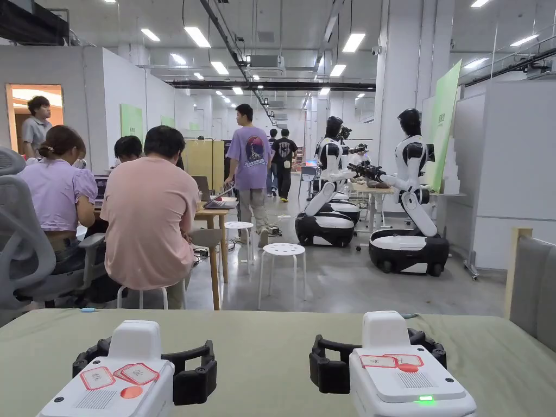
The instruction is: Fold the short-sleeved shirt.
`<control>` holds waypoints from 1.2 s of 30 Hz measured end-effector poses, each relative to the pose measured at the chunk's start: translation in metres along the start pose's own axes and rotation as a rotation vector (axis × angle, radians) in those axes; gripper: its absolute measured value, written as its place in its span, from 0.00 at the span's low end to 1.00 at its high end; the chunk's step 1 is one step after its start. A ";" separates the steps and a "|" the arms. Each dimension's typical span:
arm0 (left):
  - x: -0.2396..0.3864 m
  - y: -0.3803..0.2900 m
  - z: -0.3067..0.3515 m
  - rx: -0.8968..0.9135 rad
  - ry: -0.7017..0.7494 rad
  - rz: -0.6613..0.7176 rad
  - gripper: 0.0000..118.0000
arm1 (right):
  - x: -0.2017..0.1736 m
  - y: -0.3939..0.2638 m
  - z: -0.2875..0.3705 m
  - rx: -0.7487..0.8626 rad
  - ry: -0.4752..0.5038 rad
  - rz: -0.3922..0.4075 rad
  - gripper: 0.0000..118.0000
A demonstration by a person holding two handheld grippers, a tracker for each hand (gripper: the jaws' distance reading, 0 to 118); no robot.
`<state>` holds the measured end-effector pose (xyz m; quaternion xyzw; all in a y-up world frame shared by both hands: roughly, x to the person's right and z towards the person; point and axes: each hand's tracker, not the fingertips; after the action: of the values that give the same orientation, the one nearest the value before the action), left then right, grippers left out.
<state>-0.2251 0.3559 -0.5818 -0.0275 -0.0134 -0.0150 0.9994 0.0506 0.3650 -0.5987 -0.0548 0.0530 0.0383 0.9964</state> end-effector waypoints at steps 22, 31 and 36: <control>0.008 -0.003 0.000 -0.010 -0.012 -0.008 1.00 | -0.001 0.007 0.008 0.024 -0.064 -0.099 1.00; 0.010 -0.003 0.001 -0.009 -0.008 -0.005 1.00 | -0.003 0.007 0.010 0.027 -0.138 -0.082 1.00; 0.012 -0.004 0.001 -0.011 -0.015 -0.006 1.00 | -0.005 0.006 0.010 0.019 -0.124 -0.065 1.00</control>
<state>-0.2130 0.3514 -0.5800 -0.0332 -0.0208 -0.0178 0.9991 0.0462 0.3717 -0.5889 -0.0447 -0.0105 0.0088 0.9989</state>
